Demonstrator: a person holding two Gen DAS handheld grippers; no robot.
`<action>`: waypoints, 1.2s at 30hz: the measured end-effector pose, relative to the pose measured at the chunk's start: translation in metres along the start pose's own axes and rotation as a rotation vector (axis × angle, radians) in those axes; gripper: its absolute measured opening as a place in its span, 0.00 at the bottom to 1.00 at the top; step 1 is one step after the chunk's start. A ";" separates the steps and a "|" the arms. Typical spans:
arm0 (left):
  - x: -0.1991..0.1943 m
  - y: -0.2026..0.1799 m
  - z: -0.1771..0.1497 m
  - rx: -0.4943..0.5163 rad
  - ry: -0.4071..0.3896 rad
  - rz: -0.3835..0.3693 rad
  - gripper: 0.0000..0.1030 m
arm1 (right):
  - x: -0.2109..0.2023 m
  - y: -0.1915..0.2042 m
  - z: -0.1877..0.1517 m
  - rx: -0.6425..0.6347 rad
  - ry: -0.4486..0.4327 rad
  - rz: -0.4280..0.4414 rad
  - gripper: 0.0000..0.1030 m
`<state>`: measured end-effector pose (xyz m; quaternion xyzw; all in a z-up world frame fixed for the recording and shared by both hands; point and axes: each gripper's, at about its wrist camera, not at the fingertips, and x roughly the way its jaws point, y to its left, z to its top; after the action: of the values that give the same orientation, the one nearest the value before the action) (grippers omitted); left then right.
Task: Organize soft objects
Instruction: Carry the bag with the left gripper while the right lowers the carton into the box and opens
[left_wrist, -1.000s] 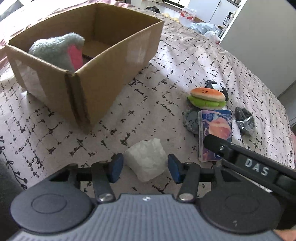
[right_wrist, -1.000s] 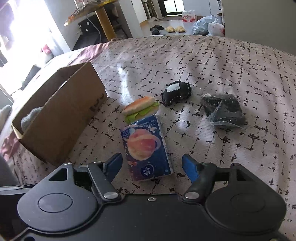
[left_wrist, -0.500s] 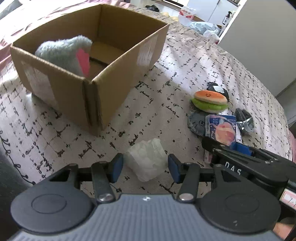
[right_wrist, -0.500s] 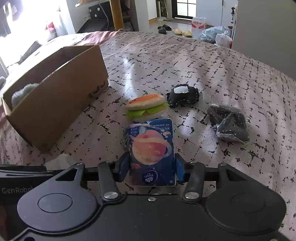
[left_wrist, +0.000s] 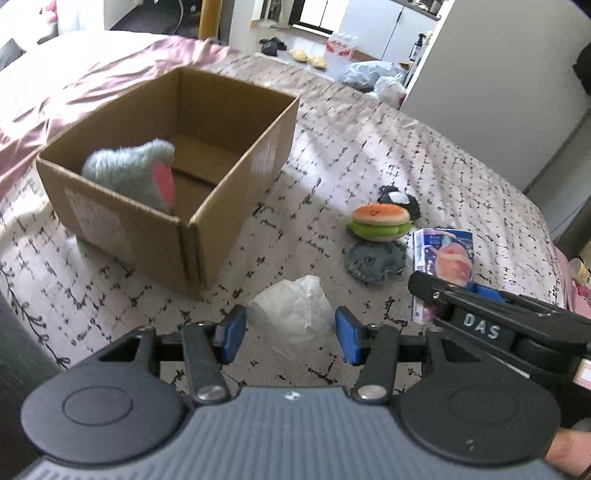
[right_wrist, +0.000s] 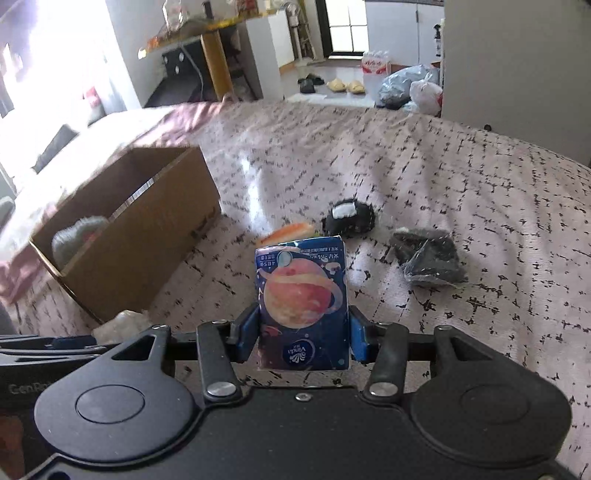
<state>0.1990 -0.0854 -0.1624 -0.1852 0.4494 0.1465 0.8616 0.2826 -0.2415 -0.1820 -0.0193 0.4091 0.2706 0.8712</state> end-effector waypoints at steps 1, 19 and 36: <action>-0.003 -0.001 0.001 0.007 -0.007 0.000 0.50 | -0.004 -0.001 0.001 0.008 -0.011 -0.005 0.47; -0.057 -0.001 0.026 0.080 -0.081 -0.027 0.50 | -0.075 -0.005 0.027 0.091 -0.185 -0.006 0.47; -0.086 0.010 0.054 0.144 -0.187 -0.009 0.50 | -0.087 0.041 0.058 0.055 -0.257 0.041 0.47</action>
<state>0.1853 -0.0595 -0.0644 -0.1105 0.3754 0.1266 0.9115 0.2581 -0.2319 -0.0727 0.0479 0.3017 0.2770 0.9110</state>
